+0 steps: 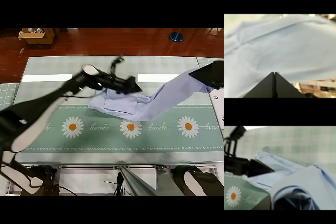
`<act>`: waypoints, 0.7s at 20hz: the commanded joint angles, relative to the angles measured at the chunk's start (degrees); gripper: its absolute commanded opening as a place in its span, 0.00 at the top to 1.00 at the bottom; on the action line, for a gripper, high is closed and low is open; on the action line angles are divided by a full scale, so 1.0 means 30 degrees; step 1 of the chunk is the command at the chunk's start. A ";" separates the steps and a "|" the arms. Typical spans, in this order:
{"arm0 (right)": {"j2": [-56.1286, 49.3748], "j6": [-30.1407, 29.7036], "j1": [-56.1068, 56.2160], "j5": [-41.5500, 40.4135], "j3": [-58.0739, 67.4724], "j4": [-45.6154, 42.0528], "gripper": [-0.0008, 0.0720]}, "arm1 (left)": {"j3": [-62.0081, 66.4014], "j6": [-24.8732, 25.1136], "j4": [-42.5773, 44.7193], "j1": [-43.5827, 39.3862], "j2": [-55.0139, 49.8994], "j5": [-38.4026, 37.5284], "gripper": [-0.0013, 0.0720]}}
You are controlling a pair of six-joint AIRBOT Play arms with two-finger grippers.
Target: Fold the shirts.
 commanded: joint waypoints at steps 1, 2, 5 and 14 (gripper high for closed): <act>-0.0678 0.0838 0.2900 -0.1960 -0.0583 -0.1486 0.97 | 0.0015 0.0342 0.4073 0.4707 0.3453 -0.3118 0.95; -0.1195 0.1151 0.3963 -0.3002 -0.0743 -0.1865 0.97 | 0.0015 0.0335 0.4539 0.6339 0.4590 -0.4029 0.95; -0.3679 0.1792 0.7162 -0.6958 -0.0816 -0.2426 0.97 | 0.0015 0.0342 0.4605 1.0703 0.7650 -0.6492 0.95; -1.3289 0.4233 1.5752 -1.7369 -0.0816 0.2601 0.25 | 0.0007 -0.0007 0.4750 1.5205 1.2983 -0.8706 0.95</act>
